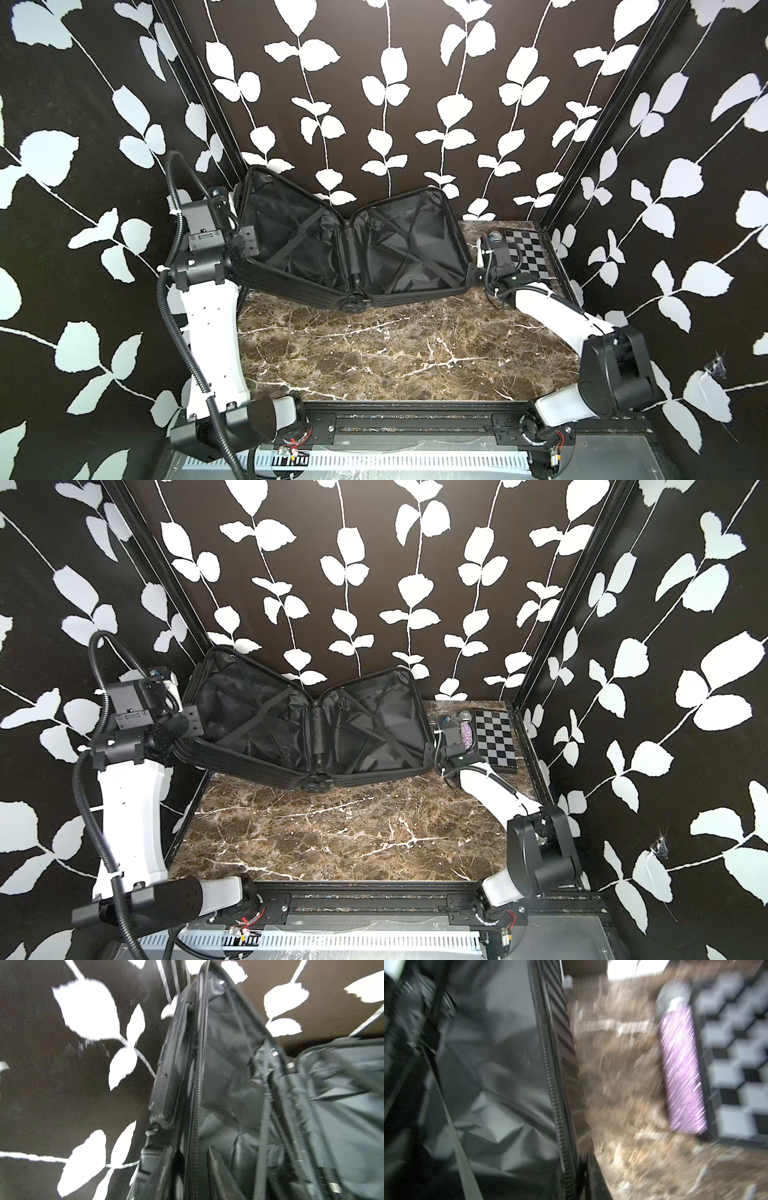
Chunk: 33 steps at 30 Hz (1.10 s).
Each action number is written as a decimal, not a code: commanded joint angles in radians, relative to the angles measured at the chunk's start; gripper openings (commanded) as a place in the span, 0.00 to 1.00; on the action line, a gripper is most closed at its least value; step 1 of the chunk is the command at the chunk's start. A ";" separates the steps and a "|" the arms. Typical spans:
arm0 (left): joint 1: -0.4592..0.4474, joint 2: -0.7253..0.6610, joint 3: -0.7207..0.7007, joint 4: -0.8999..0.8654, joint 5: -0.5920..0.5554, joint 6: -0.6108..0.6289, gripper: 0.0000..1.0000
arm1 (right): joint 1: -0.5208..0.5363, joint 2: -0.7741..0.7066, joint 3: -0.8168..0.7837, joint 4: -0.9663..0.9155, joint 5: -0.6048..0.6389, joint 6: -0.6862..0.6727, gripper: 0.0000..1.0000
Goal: Close the suitcase zippers
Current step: Close the suitcase at the center of the board.
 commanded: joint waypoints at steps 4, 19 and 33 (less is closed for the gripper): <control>-0.146 0.013 0.079 -0.160 0.086 0.025 0.40 | 0.106 0.058 -0.085 0.140 -0.252 0.068 0.02; -0.435 0.088 0.151 -0.161 0.104 0.014 0.50 | 0.150 0.174 -0.118 0.228 -0.275 0.128 0.01; -0.676 0.214 0.202 -0.094 0.168 0.005 0.55 | 0.152 0.129 -0.193 0.324 -0.354 0.190 0.04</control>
